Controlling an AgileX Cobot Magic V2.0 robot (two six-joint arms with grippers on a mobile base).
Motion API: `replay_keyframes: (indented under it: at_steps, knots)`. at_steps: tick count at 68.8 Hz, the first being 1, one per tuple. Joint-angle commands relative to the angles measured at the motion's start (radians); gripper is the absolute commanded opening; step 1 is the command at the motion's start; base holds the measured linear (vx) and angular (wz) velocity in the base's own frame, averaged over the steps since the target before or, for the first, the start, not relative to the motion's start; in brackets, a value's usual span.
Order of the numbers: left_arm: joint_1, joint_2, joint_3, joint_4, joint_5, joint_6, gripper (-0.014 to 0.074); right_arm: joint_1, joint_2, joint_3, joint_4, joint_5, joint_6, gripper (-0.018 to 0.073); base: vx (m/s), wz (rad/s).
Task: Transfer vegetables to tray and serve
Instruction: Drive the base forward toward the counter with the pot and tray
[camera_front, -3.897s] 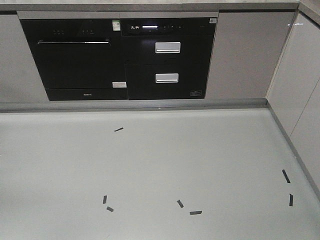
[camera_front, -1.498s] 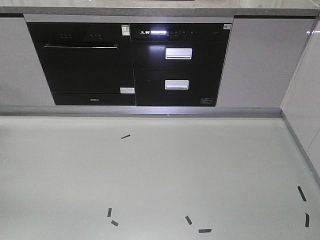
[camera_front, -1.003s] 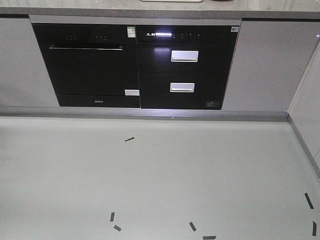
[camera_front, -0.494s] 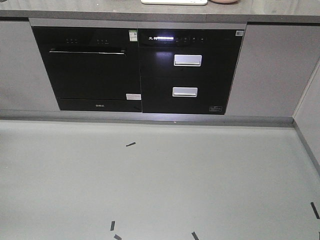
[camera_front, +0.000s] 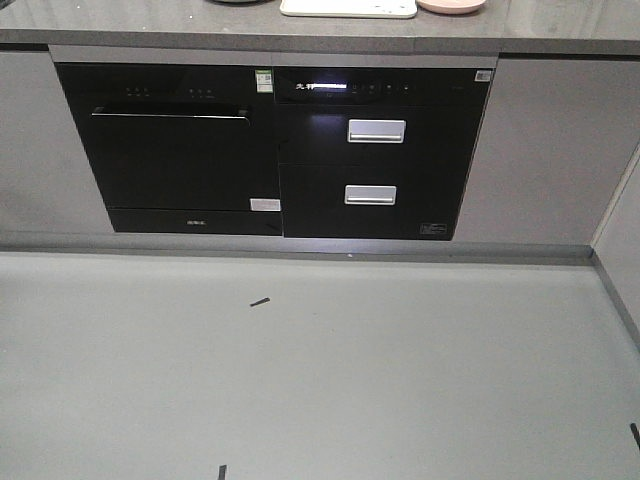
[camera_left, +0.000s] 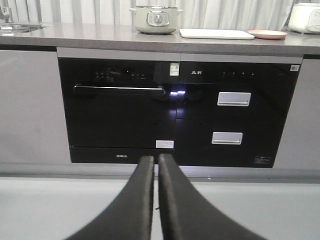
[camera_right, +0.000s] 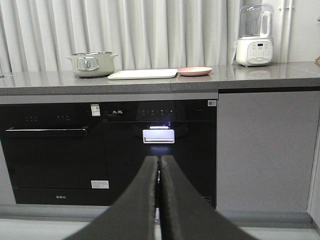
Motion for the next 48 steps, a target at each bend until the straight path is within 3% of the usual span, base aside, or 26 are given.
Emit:
replay_keyframes:
  at_steps: [1,48]
  knots:
    - [0.0,-0.015,0.022,0.001,-0.071,-0.009,-0.0006,-0.007,-0.005,0.015,-0.004,-0.078,0.0,-0.0003,0.12,-0.01]
    - [0.0,-0.015,0.022,0.001,-0.071,-0.009,-0.0006,-0.007,-0.005,0.015,-0.004,-0.078,0.0,-0.0003,0.12,-0.01]
